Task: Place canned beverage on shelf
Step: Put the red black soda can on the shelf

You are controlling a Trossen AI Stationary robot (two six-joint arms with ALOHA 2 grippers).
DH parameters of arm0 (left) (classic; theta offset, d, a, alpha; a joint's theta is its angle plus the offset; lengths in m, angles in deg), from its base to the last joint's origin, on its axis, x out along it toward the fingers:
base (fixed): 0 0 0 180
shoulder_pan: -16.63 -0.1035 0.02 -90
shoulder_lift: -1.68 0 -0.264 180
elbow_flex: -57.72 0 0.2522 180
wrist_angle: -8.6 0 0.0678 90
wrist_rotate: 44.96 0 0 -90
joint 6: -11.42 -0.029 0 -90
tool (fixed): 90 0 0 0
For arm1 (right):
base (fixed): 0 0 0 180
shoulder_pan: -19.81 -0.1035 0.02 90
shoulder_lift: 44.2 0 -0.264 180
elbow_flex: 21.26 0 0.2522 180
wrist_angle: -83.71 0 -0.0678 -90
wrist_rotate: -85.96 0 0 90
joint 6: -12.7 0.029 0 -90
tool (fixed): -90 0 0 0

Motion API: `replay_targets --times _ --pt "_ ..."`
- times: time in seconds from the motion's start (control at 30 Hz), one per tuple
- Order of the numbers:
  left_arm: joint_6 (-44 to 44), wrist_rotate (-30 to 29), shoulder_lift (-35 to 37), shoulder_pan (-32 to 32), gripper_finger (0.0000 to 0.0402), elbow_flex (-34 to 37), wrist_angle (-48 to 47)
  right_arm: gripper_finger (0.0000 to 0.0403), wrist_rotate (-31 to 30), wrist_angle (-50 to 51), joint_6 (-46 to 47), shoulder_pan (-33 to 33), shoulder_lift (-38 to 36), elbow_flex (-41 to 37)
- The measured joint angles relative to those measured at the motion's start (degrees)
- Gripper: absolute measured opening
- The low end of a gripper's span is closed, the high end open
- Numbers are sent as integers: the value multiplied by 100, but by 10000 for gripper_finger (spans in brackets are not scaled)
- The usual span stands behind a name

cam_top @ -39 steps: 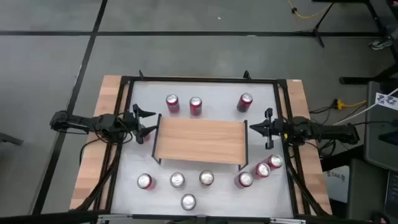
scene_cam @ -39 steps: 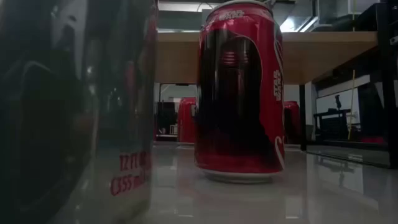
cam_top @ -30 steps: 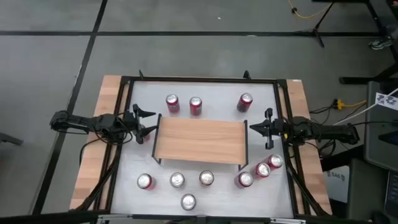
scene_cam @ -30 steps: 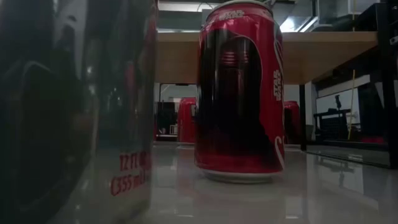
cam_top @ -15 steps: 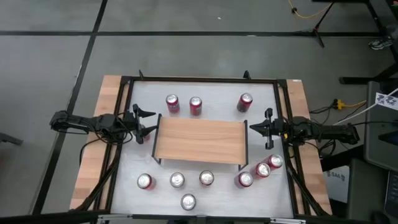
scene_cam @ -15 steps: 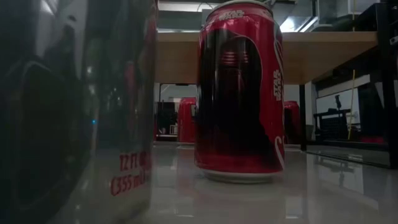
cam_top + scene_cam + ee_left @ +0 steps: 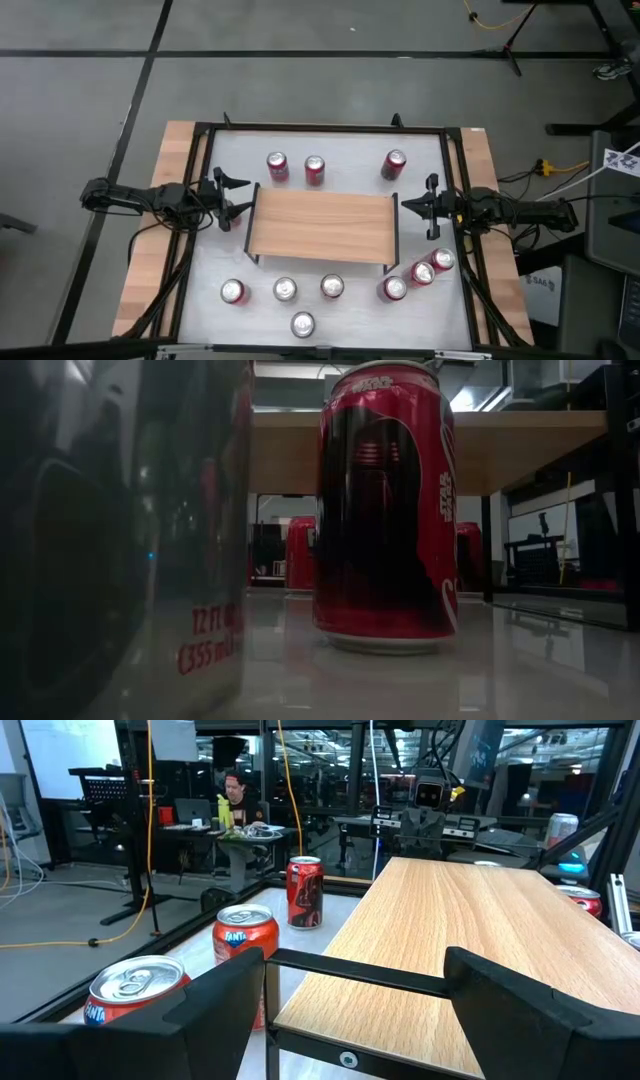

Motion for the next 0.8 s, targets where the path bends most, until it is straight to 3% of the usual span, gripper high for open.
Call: replay_targets --times 0.3,0.63,0.8 --pt "-48 0 1 2 305 0 2 1 -213 -147 209 0 0 -4" --pt "549 3 -1 0 305 0 0 1 839 -165 1120 0 0 -4" --pt "566 4 -1 1 305 0 0 15 905 -320 1609 0 0 -4"
